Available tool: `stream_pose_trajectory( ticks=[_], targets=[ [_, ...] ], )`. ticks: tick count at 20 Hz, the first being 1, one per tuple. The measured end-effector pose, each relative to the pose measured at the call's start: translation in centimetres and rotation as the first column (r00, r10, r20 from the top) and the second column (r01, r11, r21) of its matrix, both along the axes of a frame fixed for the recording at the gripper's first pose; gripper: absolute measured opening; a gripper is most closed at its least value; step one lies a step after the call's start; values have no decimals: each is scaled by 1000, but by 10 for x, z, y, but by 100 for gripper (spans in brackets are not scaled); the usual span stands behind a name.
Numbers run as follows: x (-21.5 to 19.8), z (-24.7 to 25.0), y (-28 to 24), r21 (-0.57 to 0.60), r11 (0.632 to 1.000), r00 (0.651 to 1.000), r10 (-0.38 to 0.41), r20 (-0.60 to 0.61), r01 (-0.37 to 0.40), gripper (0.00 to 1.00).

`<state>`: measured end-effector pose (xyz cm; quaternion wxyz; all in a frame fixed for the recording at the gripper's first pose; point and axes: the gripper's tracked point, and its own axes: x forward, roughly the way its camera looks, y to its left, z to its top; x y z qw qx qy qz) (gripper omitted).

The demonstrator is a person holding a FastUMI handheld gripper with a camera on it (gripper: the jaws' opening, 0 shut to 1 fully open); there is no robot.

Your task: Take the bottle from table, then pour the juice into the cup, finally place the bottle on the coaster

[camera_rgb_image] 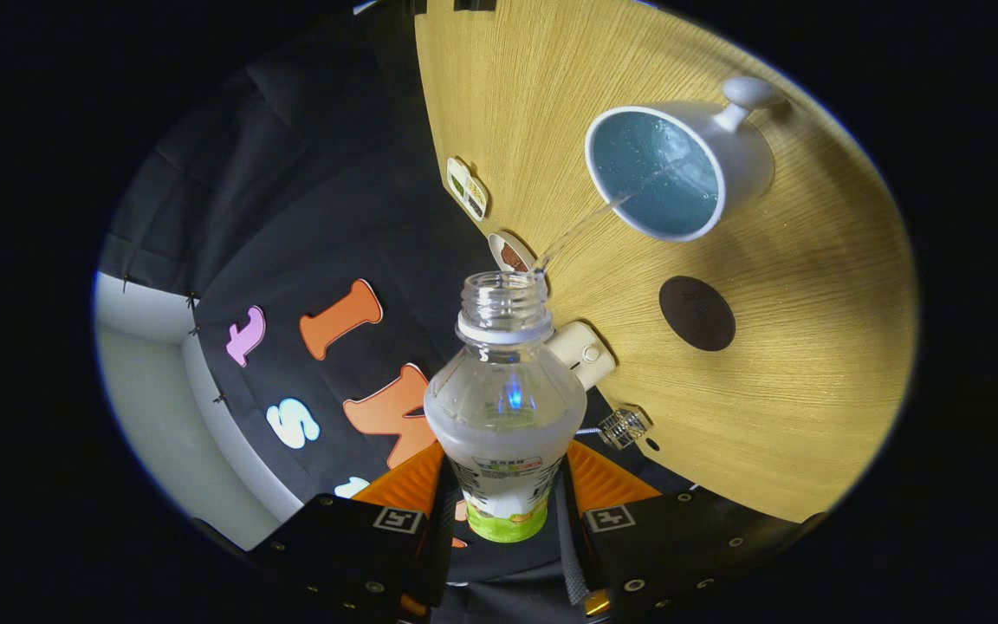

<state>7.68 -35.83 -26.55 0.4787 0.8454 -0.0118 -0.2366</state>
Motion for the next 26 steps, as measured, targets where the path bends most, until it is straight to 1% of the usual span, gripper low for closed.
stream_pose_trajectory(
  ticks=[4, 8, 10, 13, 15, 18, 19, 21, 24, 25, 26],
  targets=[
    [0, -4, 1, -9, 1000, 1000, 8, -20, -8, 53],
    [-3, -15, 2, -66, 997, 996, 46, -73, -51, 54],
    [-6, -25, 4, -112, 991, 990, 65, -124, -79, 53],
    [-11, -36, 6, -196, 972, 976, 88, -201, -128, 53],
    [-14, -43, 6, -286, 941, 957, 105, -270, -184, 53],
    [-13, -44, 9, -424, 851, 915, 144, -378, -309, 53],
    [-12, -44, 8, -461, 817, 897, 147, -416, -347, 53],
    [-11, -46, 8, -523, 736, 856, 147, -497, -430, 54],
    [-3, -39, 10, -596, 586, 789, 130, -600, -549, 53],
    [1, -34, 9, -614, 529, 766, 114, -632, -586, 54],
    [6, -28, 8, -634, 462, 745, 93, -660, -620, 54]
  ],
)
